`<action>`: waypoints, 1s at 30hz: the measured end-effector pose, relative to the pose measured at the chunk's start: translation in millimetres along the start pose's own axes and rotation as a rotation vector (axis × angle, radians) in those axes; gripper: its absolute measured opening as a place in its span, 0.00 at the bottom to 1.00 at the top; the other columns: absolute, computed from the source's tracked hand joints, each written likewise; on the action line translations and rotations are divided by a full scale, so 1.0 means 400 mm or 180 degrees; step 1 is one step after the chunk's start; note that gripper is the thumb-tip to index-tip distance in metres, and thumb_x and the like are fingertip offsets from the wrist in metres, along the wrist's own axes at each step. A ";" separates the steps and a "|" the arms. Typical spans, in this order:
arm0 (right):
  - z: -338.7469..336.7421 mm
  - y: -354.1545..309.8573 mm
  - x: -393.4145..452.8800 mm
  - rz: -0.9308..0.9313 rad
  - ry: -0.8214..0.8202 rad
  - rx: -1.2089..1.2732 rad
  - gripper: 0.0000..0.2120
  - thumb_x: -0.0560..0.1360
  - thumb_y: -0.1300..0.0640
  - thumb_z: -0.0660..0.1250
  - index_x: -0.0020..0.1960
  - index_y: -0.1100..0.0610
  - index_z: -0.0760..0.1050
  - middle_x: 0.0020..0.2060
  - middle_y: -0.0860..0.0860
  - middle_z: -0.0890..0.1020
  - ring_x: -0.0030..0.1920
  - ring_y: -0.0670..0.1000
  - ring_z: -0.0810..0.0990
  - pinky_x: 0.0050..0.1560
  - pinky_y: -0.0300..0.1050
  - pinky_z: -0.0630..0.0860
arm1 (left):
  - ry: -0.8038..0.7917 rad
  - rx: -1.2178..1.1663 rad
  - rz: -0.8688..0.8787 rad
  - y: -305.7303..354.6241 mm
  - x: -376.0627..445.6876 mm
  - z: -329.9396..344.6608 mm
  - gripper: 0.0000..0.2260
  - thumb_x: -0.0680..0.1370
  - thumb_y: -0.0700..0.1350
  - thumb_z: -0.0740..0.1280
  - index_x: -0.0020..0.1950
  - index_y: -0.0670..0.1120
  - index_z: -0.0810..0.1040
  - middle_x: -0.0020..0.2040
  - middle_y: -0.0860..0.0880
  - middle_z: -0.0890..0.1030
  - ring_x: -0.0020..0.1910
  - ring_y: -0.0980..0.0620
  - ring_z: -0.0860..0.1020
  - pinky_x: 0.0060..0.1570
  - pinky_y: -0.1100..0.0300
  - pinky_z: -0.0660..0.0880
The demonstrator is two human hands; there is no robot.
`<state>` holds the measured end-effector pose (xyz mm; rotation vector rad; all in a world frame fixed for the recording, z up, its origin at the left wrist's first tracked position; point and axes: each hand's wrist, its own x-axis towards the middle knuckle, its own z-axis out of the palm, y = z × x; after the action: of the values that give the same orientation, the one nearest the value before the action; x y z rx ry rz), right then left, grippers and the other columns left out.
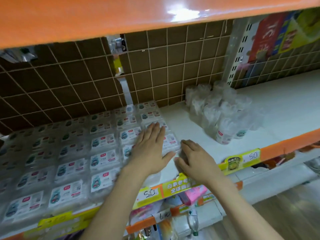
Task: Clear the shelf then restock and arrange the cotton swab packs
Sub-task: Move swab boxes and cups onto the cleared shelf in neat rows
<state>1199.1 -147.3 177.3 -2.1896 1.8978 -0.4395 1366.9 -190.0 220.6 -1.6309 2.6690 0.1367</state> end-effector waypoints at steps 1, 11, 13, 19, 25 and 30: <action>-0.001 0.009 0.003 -0.0086 0.0000 -0.0017 0.36 0.72 0.39 0.48 0.67 0.64 0.70 0.65 0.60 0.74 0.66 0.59 0.70 0.68 0.50 0.64 | -0.0025 0.0007 -0.0062 0.000 0.008 0.005 0.38 0.77 0.65 0.53 0.77 0.47 0.39 0.77 0.48 0.37 0.75 0.51 0.36 0.70 0.55 0.34; -0.057 0.112 0.050 -0.0666 -0.0237 -0.0042 0.22 0.77 0.52 0.54 0.66 0.61 0.70 0.66 0.57 0.72 0.67 0.57 0.68 0.68 0.48 0.61 | -0.0359 -0.0110 -0.0271 -0.013 0.014 0.020 0.44 0.70 0.74 0.44 0.75 0.50 0.33 0.73 0.54 0.30 0.70 0.59 0.30 0.72 0.56 0.33; -0.039 0.115 0.063 -0.0668 -0.0152 0.0105 0.21 0.74 0.52 0.52 0.57 0.62 0.75 0.57 0.58 0.78 0.58 0.59 0.75 0.60 0.50 0.70 | -0.0342 -0.0202 -0.0258 -0.015 0.014 0.019 0.51 0.61 0.80 0.35 0.75 0.51 0.33 0.72 0.56 0.29 0.71 0.58 0.31 0.71 0.57 0.33; -0.014 0.093 0.134 -0.0491 -0.0079 0.0078 0.24 0.78 0.52 0.50 0.68 0.66 0.66 0.66 0.62 0.70 0.67 0.62 0.66 0.69 0.53 0.61 | -0.0055 -0.0641 -0.0608 0.000 0.026 -0.008 0.36 0.74 0.68 0.38 0.78 0.50 0.46 0.78 0.53 0.44 0.76 0.56 0.43 0.74 0.59 0.41; 0.002 0.090 0.176 -0.0553 -0.0436 -0.0245 0.26 0.82 0.48 0.41 0.77 0.58 0.47 0.76 0.54 0.51 0.76 0.54 0.47 0.73 0.50 0.43 | -0.0024 -0.0382 -0.0858 -0.013 0.058 0.003 0.33 0.77 0.64 0.39 0.78 0.48 0.46 0.78 0.51 0.45 0.76 0.53 0.43 0.73 0.55 0.40; 0.010 0.094 0.176 -0.0597 -0.0570 -0.0338 0.24 0.82 0.49 0.42 0.78 0.51 0.45 0.77 0.53 0.47 0.76 0.53 0.43 0.74 0.53 0.40 | -0.0015 -0.0274 -0.0928 -0.015 0.060 0.013 0.30 0.79 0.61 0.40 0.78 0.48 0.46 0.78 0.51 0.45 0.76 0.53 0.44 0.73 0.55 0.39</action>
<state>1174.5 -222.4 166.6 -2.3966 1.6671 -0.1681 1361.0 -213.5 213.7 -2.0182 2.4169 0.2531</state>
